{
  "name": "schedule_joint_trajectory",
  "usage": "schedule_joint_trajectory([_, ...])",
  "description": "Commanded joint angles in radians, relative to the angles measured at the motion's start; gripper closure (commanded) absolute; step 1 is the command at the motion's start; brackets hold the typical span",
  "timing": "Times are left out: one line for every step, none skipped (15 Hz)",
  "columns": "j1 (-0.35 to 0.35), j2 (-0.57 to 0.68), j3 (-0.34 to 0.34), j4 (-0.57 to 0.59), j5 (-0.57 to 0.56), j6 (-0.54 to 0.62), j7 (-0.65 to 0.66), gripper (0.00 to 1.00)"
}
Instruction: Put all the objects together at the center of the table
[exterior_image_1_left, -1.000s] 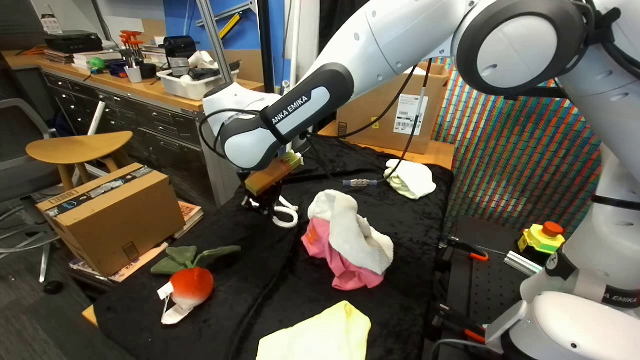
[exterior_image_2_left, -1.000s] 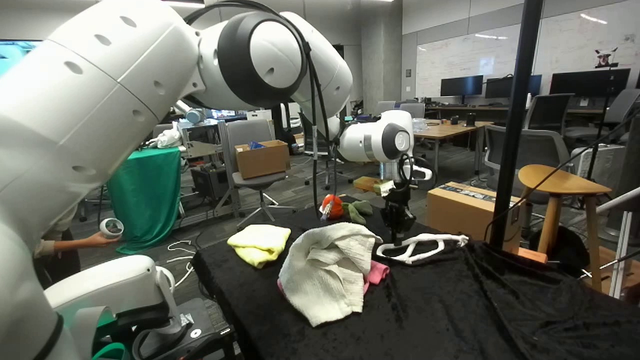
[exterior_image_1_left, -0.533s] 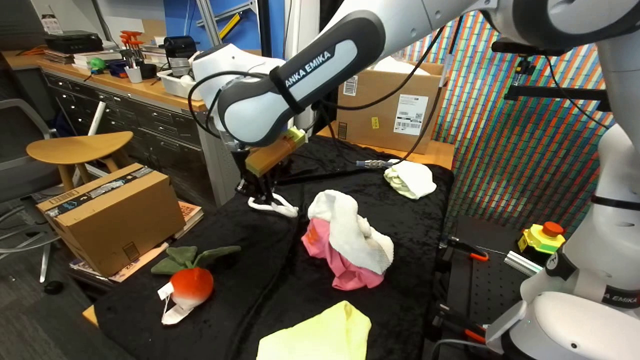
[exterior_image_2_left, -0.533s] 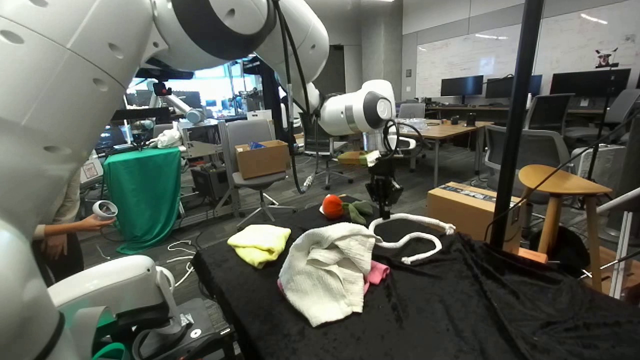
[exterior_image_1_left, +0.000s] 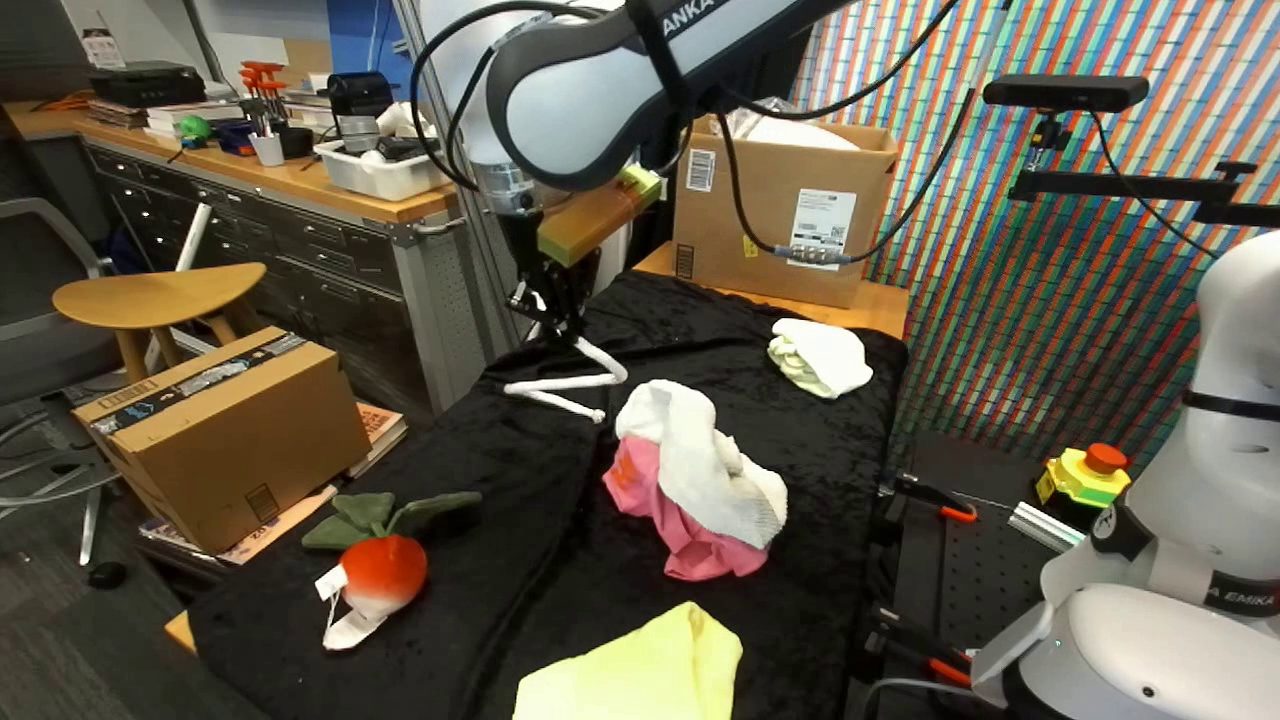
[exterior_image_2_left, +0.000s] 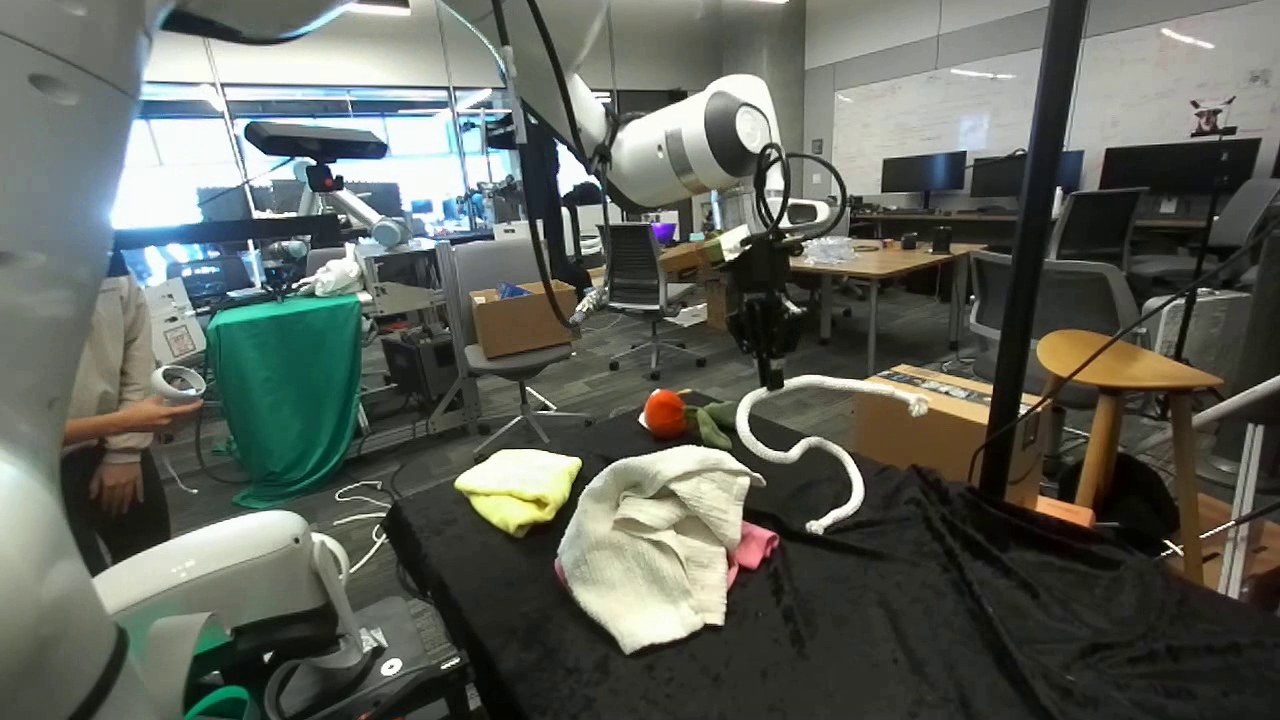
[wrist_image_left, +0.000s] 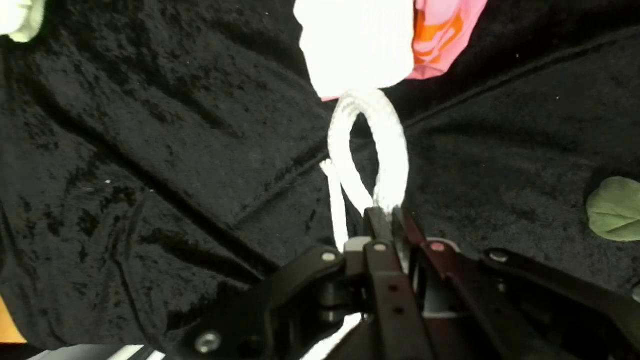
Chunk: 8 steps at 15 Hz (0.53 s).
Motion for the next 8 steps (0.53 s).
schedule_joint_trajectory([-0.029,-0.157,0.01,-0.116,-0.054,-0.011,-0.009,0.98])
schedule_joint_trajectory([-0.038,-0.191,0.015,-0.133,-0.058,-0.024,-0.019,0.98])
schedule_joint_trajectory([-0.047,-0.221,0.017,-0.153,-0.073,-0.023,-0.025,0.98])
schedule_joint_trajectory([-0.055,-0.259,0.022,-0.173,-0.081,-0.033,-0.034,0.98])
schedule_joint_trajectory([-0.063,-0.289,0.025,-0.189,-0.097,-0.035,-0.043,0.98])
schedule_joint_trajectory([-0.07,-0.322,0.031,-0.204,-0.108,-0.04,-0.055,0.98])
schedule_joint_trajectory([-0.078,-0.35,0.036,-0.218,-0.123,-0.037,-0.064,0.98])
schedule_joint_trajectory([-0.088,-0.381,0.043,-0.23,-0.122,-0.038,-0.084,0.98])
